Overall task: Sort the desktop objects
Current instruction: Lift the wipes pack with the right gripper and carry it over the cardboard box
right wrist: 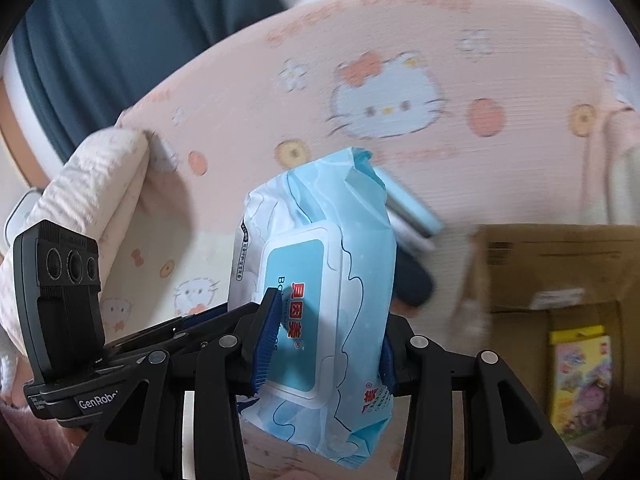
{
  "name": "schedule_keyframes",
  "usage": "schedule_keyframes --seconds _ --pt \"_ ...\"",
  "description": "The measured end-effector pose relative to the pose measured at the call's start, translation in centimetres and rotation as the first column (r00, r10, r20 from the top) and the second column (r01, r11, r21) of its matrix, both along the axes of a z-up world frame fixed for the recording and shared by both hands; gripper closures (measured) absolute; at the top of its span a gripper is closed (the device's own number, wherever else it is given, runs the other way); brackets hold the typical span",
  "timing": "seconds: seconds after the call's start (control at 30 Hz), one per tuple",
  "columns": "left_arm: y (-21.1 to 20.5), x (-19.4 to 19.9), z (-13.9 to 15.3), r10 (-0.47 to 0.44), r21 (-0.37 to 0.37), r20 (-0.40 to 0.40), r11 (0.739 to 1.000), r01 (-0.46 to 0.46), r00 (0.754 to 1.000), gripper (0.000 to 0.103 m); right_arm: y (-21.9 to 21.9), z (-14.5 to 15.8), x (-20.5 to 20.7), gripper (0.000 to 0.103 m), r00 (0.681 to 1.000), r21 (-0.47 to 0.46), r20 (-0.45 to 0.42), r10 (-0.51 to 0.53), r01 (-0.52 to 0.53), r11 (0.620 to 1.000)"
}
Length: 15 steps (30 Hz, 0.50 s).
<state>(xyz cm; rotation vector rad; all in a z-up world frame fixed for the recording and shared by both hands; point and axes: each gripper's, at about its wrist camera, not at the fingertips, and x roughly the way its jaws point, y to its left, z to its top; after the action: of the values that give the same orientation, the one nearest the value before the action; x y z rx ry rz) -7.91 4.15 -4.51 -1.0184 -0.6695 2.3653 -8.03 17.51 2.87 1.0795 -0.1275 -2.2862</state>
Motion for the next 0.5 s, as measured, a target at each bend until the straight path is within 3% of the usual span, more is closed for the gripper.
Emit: schedule_keyframes --seconds 0.37,0.5 --pt "12.1 -2.3 2.1 -0.201 -0.032 -0.019 0.979 0.200 0.979 0.064 11.7 1.8 -0.5 0.063 0.983 -0.005 -0.023 -0.183 0.183 0.983" --pt "17.0 -3.9 1.8 -0.252 -0.026 0.059 0.967 0.254 0.966 0.064 16.1 1.4 -1.7 0.062 0.972 -0.004 0.025 -0.232 0.232 0.973"
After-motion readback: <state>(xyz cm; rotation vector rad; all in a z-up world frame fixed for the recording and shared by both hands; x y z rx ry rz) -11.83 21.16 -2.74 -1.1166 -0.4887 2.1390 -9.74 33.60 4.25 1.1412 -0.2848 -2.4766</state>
